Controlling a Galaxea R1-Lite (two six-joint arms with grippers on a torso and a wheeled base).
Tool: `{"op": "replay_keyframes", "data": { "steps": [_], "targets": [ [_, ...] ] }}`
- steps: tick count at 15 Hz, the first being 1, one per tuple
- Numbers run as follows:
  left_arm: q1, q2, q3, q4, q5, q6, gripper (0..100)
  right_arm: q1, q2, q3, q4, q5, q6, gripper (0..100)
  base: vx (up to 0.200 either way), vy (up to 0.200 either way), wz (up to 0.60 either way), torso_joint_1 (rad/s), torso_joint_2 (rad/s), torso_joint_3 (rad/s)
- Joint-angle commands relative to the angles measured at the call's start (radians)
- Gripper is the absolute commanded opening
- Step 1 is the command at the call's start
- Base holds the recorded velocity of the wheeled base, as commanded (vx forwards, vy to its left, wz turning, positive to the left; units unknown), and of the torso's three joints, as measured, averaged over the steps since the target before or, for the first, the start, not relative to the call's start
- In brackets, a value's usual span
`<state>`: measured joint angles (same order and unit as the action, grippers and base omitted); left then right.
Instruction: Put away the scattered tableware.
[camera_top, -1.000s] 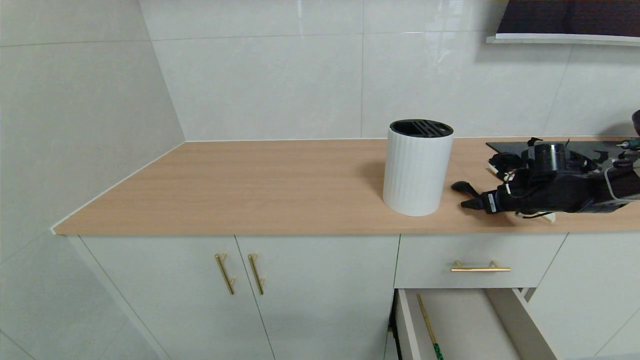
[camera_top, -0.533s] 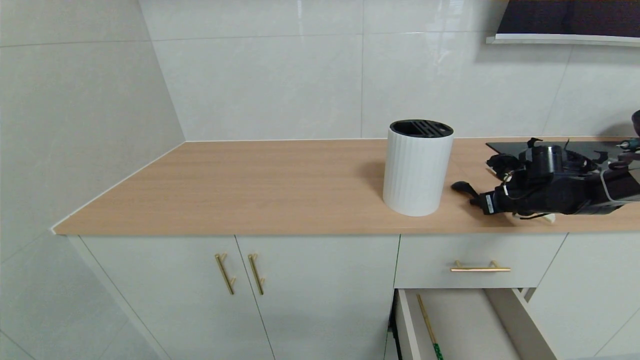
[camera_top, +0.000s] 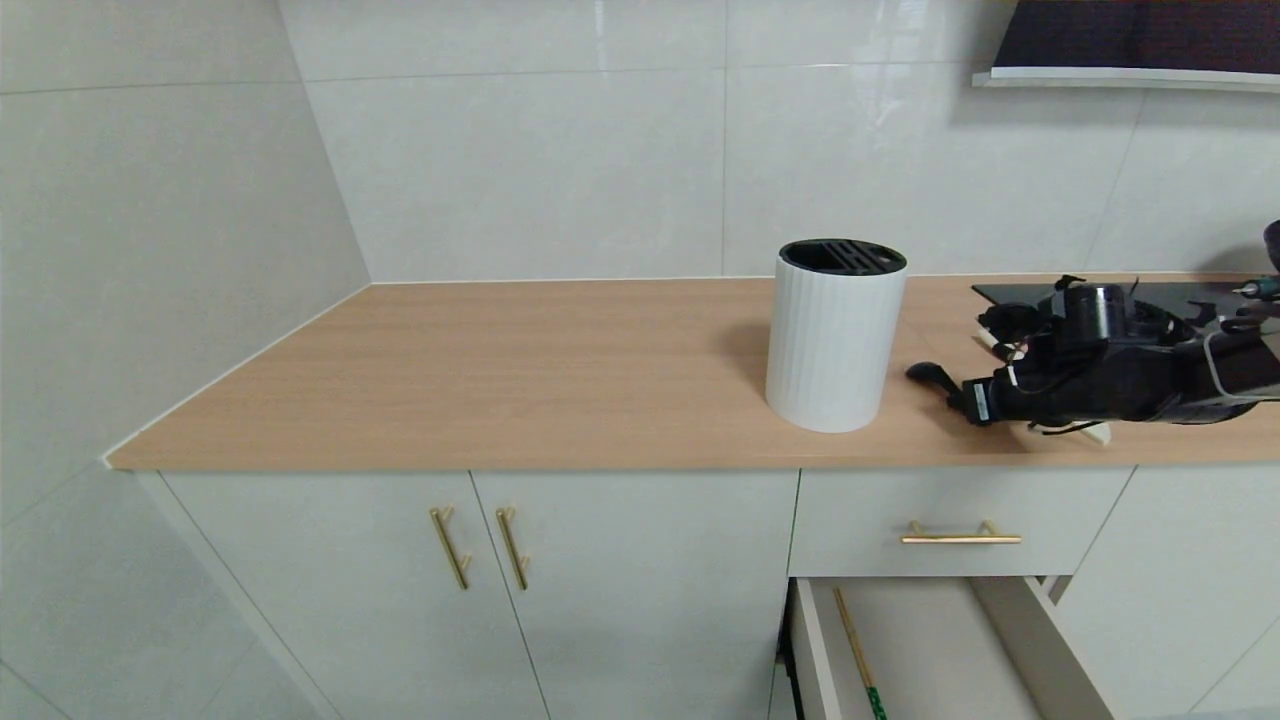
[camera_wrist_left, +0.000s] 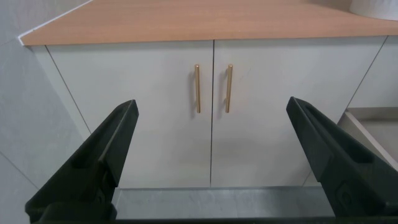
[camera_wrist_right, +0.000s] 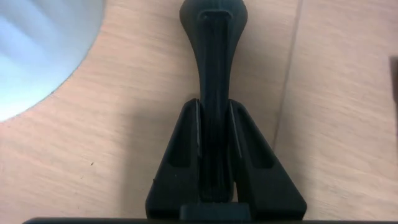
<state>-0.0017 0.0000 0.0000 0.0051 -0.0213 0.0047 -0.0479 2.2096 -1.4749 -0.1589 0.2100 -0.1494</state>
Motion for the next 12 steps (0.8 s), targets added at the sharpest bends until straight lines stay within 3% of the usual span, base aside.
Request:
{"op": "replay_keyframes", "data": {
  "steps": [1, 3, 5, 6, 7, 8, 12],
  "targets": [
    [0.0, 0.002, 0.0, -0.001, 0.0, 0.0, 100, 0.0, -0.094, 0.005, 0.022, -0.006, 0.051, 0, 0.0, 0.0, 0.0, 0.0, 0.0, 0.0],
    [0.0, 0.0, 0.0, 0.001, 0.001, 0.0, 100, 0.002, -0.231, 0.034, 0.154, -0.031, 0.189, 0, 0.0, 0.0, 0.0, 0.0, 0.0, 0.0],
    [0.0, 0.0, 0.0, -0.001, 0.001, 0.0, 100, -0.003, -0.37, 0.096, 0.322, -0.024, 0.202, 0, 0.0, 0.0, 0.0, 0.0, 0.0, 0.0],
    [0.0, 0.0, 0.0, -0.001, 0.0, 0.0, 100, -0.003, -0.381, 0.104, 0.328, -0.024, 0.203, 0, 0.0, 0.0, 0.0, 0.0, 0.0, 0.0],
    [0.0, 0.0, 0.0, 0.001, 0.001, 0.0, 100, 0.0, -0.453, 0.237, 0.346, -0.018, 0.203, 0, 0.0, 0.0, 0.0, 0.0, 0.0, 0.0],
    [0.0, 0.002, 0.0, -0.001, 0.0, 0.0, 100, 0.002, -0.462, 0.28, 0.343, -0.021, 0.2, 0, 0.0, 0.0, 0.0, 0.0, 0.0, 0.0],
    [0.0, 0.0, 0.0, -0.001, 0.0, 0.0, 100, 0.074, -0.646, 0.64, 0.208, -0.031, 0.203, 0, 0.0, 0.0, 0.0, 0.0, 0.0, 0.0]
  ]
}}
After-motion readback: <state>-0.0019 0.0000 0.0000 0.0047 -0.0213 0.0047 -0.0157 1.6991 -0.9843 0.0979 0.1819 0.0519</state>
